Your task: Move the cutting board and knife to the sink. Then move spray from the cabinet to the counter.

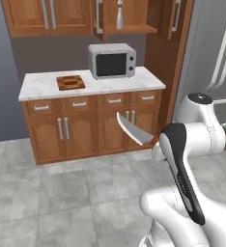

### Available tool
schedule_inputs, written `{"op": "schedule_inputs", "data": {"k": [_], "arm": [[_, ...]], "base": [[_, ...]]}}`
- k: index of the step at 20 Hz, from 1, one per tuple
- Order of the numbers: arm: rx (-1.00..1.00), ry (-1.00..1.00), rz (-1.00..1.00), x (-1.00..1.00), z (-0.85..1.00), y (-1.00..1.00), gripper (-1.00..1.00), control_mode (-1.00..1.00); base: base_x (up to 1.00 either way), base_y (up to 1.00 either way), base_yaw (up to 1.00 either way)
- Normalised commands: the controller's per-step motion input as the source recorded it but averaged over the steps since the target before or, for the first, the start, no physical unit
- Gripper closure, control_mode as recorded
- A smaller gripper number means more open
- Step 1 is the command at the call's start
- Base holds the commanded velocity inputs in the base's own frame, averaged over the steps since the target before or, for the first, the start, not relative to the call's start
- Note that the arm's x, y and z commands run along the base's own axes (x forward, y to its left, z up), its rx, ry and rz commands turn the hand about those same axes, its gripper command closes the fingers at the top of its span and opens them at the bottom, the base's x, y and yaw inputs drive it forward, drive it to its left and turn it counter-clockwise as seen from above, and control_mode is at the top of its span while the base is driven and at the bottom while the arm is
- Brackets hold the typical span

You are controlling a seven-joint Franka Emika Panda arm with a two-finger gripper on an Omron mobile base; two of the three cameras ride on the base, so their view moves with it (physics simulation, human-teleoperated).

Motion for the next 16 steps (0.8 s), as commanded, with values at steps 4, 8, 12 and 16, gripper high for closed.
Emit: {"op": "schedule_inputs", "data": {"k": [4, 8, 12, 16], "arm": [[0.0, 0.0, 0.0, 0.0, 0.0, 0.0, 1.0, 1.0], [0.0, 0.0, 0.0, 0.0, 0.0, 0.0, 1.0, 1.0], [0.0, 0.0, 0.0, 0.0, 0.0, 0.0, 1.0, 1.0], [0.0, 0.0, 0.0, 0.0, 0.0, 0.0, 1.0, 1.0]], "base": [[-0.06, -0.39, -0.31], [-0.06, -0.38, -0.31], [-0.1, -0.39, -0.33], [-0.17, -0.44, -0.36]]}}
